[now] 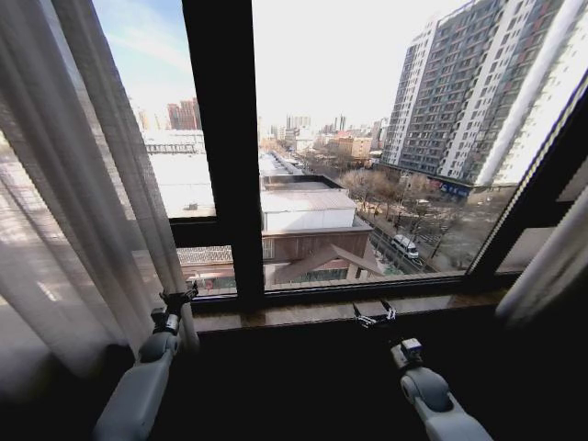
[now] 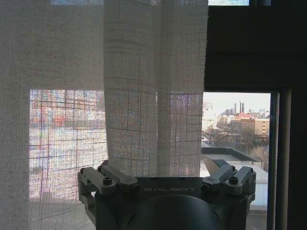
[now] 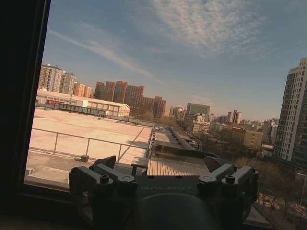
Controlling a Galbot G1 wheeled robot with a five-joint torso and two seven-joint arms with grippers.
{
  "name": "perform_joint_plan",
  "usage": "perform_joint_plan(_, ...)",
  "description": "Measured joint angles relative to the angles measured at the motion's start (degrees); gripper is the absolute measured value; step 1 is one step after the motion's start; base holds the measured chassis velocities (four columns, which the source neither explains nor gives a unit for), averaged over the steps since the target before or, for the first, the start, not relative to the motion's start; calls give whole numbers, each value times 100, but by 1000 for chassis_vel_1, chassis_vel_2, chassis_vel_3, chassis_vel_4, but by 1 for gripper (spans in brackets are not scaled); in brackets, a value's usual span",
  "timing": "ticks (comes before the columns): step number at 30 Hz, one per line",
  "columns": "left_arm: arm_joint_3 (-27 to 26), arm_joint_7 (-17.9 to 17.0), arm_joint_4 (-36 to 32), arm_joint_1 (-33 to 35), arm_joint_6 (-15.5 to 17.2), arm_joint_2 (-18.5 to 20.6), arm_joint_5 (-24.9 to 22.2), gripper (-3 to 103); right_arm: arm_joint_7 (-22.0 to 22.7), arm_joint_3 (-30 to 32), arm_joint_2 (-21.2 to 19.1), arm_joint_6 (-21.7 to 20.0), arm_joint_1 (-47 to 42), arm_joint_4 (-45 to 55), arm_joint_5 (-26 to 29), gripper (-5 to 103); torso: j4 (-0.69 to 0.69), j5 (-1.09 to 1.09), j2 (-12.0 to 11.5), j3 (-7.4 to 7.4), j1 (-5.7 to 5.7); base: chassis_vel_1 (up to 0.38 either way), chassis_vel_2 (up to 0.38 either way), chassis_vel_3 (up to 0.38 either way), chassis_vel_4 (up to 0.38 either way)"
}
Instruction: Open the curtains by pulling them apart, changing their state from closed to fully open.
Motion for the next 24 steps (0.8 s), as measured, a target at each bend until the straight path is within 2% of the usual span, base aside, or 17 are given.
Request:
perform_joint_plan(2,-24,66,48,-9,-54,-7,1,94,0,0,0,0,0,0,0,100,0,0,0,0,0,0,0,0,0)
perform_joint_plan(5,-86,179,119,10,-201,-19,25,78,0,0,0,0,0,0,0,100,1,0,0,0,0,0,0,0,0)
perform_joint_plan(6,-86,179,119,10,-201,-19,25,78,0,0,0,0,0,0,0,100,1,0,0,0,0,0,0,0,0)
perform_joint_plan(9,-143,190,129,64,-256,-22,24,62,0,0,0,0,0,0,0,100,0,0,1,0,0,0,0,0,0)
perform_joint_plan(12,-173,189,127,85,-261,-18,20,57,0,0,0,0,0,0,0,100,0,-1,1,0,0,0,0,0,0)
perform_joint_plan(14,-222,186,105,112,-271,6,4,45,0,0,0,0,0,0,0,100,0,0,1,0,0,0,0,0,0)
perform_joint_plan(16,-233,186,95,121,-274,12,2,45,0,0,0,0,0,0,0,100,0,0,1,0,0,0,0,0,0)
perform_joint_plan(17,-279,186,61,155,-278,23,-4,35,0,0,0,0,0,0,0,100,0,-1,1,0,0,0,0,0,0)
perform_joint_plan(18,-303,186,44,172,-279,27,-5,29,0,0,0,0,0,0,0,100,0,-1,1,0,0,0,0,0,0)
perform_joint_plan(19,-303,186,44,172,-279,27,-5,29,0,0,0,0,0,0,0,100,0,-1,1,0,0,0,0,0,0)
perform_joint_plan(21,-385,185,-20,246,-289,44,-20,19,0,0,0,0,0,0,0,100,0,0,1,-1,0,0,0,0,0)
perform_joint_plan(24,-435,184,-54,302,-308,70,-30,13,0,0,0,0,0,0,0,100,0,-1,1,-1,0,0,0,0,0)
